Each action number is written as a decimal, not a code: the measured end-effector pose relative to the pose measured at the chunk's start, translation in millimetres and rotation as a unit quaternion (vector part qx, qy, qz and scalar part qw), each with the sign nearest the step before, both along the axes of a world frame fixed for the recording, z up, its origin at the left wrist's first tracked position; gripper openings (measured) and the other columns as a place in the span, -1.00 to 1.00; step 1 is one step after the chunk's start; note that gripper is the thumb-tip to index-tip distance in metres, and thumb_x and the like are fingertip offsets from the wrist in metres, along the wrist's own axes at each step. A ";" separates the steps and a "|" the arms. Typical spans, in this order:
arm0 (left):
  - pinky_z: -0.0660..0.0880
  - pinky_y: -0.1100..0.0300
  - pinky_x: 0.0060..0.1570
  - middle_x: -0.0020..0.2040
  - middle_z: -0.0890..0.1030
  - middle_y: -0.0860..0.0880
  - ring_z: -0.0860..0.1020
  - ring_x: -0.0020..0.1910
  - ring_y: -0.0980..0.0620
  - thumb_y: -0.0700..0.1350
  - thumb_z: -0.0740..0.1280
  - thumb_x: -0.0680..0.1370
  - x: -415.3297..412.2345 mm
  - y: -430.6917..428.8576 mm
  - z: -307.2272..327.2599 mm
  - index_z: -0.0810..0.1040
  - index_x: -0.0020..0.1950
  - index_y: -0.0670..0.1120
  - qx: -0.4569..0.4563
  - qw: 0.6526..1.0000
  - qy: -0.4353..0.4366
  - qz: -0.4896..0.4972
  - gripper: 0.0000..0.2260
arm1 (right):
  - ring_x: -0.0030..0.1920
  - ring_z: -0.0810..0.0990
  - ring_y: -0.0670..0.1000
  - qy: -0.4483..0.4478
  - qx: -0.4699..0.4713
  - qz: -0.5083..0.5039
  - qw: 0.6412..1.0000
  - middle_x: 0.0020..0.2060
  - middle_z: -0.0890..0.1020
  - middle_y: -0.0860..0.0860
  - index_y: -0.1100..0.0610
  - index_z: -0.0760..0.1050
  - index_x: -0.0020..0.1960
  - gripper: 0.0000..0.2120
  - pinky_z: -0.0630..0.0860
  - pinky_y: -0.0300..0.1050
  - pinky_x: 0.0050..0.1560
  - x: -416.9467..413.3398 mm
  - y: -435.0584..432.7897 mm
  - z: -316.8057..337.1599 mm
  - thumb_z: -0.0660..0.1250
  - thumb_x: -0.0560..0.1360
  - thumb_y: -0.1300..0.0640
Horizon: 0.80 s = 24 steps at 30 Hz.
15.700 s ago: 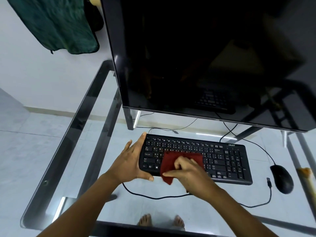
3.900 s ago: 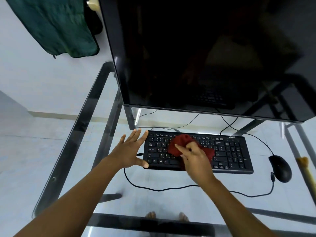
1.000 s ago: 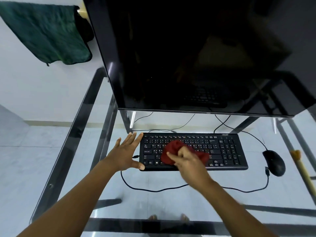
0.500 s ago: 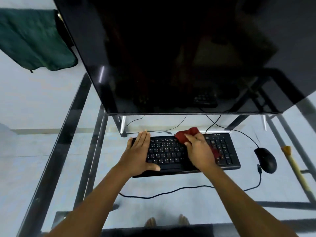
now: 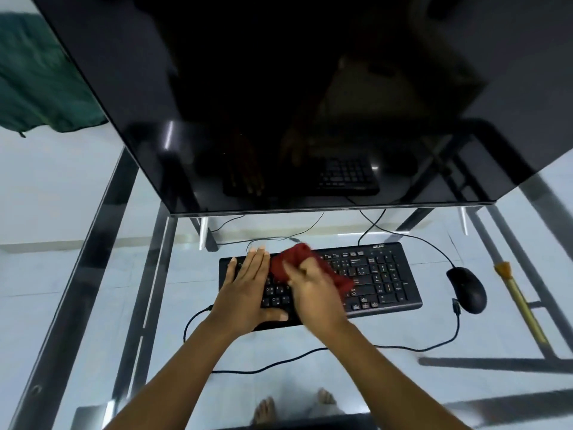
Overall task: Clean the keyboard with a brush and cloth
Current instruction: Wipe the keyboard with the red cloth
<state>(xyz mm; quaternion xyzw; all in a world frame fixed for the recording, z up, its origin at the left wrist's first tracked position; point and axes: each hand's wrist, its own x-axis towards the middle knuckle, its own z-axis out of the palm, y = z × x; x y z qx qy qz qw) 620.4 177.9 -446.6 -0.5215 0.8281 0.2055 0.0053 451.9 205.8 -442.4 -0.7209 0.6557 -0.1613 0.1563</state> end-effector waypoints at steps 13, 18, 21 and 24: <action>-0.33 -0.12 0.47 0.55 -0.35 -0.02 -0.39 0.49 0.07 0.52 0.14 0.33 -68.5 -4.1 13.8 -0.28 0.56 -0.12 0.003 0.997 -0.007 -0.071 0.10 | -0.25 0.59 0.18 0.022 -0.027 -0.090 0.995 -0.01 0.49 0.16 0.10 0.51 0.30 -0.61 0.63 -0.01 -0.18 -76.7 11.8 -2.2 0.34 0.48 0.26; -0.31 -0.17 0.47 0.53 -0.40 -0.04 -0.43 0.48 0.04 0.51 0.15 0.35 -90.8 2.4 7.7 -0.32 0.55 -0.13 0.001 0.997 -0.031 -0.076 0.10 | -0.20 0.62 0.18 0.049 -0.053 -0.129 0.989 -0.04 0.56 0.22 0.17 0.57 0.23 -0.61 0.62 -0.08 -0.23 -131.9 -1.8 5.9 0.41 0.42 0.34; -0.33 -0.19 0.46 0.51 -0.43 -0.06 -0.45 0.47 0.02 0.52 0.14 0.34 -101.9 4.8 6.1 -0.35 0.54 -0.13 -0.007 0.997 -0.038 -0.068 0.11 | -0.16 0.59 0.25 0.022 -0.017 -0.253 0.967 0.08 0.48 0.26 0.19 0.50 0.31 -0.65 0.59 0.01 -0.07 -151.9 -7.7 3.6 0.27 0.53 0.29; -0.36 -0.18 0.45 0.52 -0.42 -0.07 -0.44 0.47 0.01 0.52 0.16 0.31 -118.2 8.1 3.7 -0.35 0.53 -0.15 -0.001 0.998 -0.037 -0.058 0.15 | -0.07 0.55 0.21 0.009 0.007 -0.108 0.994 0.08 0.48 0.20 0.09 0.42 0.38 -0.56 0.55 -0.01 -0.03 -114.3 6.3 2.4 0.26 0.51 0.27</action>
